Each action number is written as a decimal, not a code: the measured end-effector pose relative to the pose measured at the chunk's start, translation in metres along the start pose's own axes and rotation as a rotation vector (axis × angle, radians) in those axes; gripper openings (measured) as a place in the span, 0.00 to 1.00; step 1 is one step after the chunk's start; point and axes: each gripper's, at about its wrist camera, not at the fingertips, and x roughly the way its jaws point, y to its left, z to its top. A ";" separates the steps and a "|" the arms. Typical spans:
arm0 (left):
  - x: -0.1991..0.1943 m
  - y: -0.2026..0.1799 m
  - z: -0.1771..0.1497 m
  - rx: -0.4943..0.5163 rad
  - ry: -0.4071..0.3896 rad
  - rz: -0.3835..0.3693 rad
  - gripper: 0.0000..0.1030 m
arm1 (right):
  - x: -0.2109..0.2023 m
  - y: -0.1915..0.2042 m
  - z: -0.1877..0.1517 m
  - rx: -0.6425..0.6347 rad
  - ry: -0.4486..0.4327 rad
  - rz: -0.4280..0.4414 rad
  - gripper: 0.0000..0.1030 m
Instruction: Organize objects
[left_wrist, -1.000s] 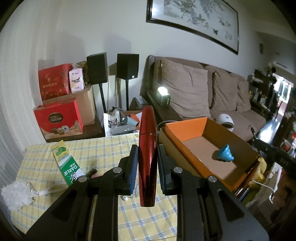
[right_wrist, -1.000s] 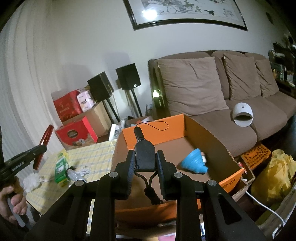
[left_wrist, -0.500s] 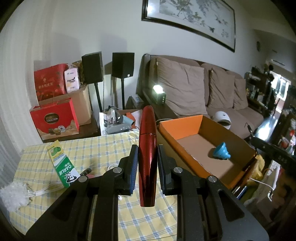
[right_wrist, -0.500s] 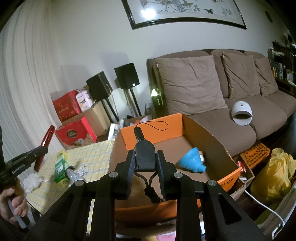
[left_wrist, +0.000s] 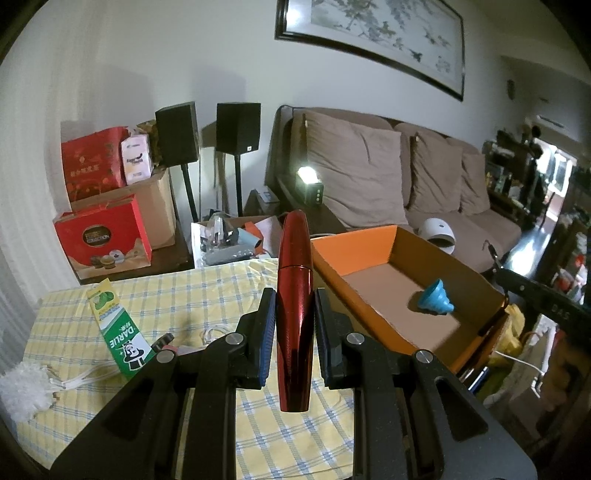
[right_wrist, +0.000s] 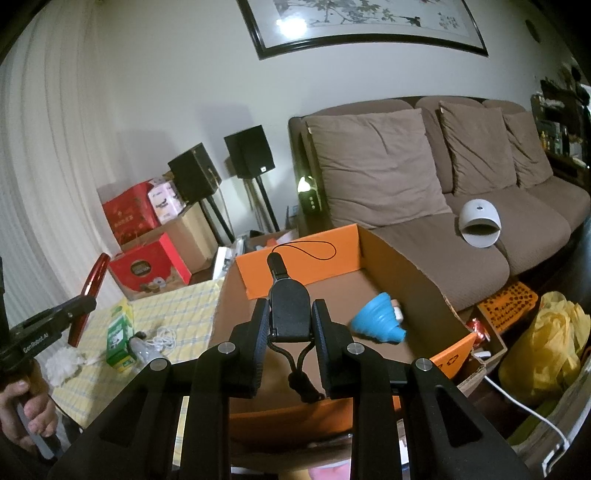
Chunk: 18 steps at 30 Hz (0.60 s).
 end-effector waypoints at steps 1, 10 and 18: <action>0.000 -0.001 0.000 0.000 -0.001 -0.002 0.18 | 0.000 0.000 0.000 0.000 0.001 0.000 0.22; -0.001 -0.007 0.000 0.008 -0.002 -0.014 0.18 | -0.001 -0.002 0.000 0.001 0.001 -0.001 0.22; -0.001 -0.010 0.003 0.012 -0.001 -0.020 0.18 | -0.001 -0.002 0.000 0.001 0.002 -0.001 0.22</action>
